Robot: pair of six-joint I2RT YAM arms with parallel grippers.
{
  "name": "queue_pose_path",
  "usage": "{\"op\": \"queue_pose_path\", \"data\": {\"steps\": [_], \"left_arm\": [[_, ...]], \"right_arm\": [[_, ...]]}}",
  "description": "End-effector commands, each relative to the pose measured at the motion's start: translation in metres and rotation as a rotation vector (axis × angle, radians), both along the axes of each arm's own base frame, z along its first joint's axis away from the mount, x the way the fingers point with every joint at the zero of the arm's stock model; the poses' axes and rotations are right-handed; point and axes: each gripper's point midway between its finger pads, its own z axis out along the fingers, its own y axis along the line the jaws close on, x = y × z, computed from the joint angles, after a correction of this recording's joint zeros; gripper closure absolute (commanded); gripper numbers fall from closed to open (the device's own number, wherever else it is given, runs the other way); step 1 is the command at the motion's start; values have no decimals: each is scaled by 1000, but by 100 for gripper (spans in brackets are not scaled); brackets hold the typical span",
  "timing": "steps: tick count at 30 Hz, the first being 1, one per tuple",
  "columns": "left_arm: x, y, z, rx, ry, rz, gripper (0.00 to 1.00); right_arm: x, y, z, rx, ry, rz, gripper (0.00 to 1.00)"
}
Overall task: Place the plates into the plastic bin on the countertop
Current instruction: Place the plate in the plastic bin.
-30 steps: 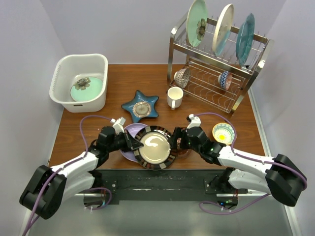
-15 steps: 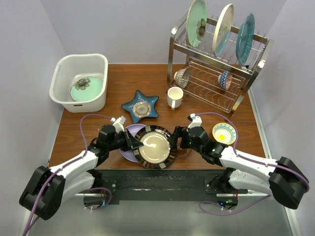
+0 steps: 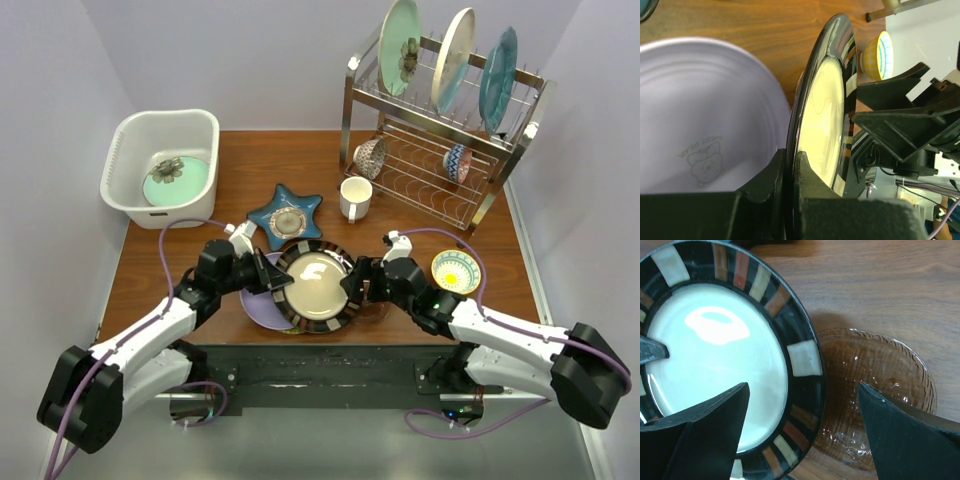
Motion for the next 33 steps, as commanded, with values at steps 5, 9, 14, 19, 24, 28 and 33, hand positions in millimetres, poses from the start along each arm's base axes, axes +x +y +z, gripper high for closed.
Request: {"op": "queue_pose_path", "data": {"steps": [5, 9, 14, 19, 24, 28, 33], "left_arm": [[29, -22, 80, -106, -196, -53, 100], [37, -22, 79, -84, -192, -47, 100], [49, -16, 83, -69, -200, -32, 100], [63, -1, 90, -75, -212, 0, 100], [75, 18, 100, -76, -232, 33, 100], [84, 27, 109, -48, -247, 50, 100], [102, 36, 134, -22, -296, 69, 100]], "right_arm": [[1, 7, 29, 68, -76, 30, 7], [-1, 5, 34, 80, -97, 40, 7], [-3, 6, 38, 99, -125, 61, 6], [-5, 9, 39, 109, -129, 82, 6], [-5, 13, 36, 106, -119, 96, 6], [-5, 15, 33, 102, -110, 101, 6], [-6, 17, 30, 95, -96, 109, 6]]}}
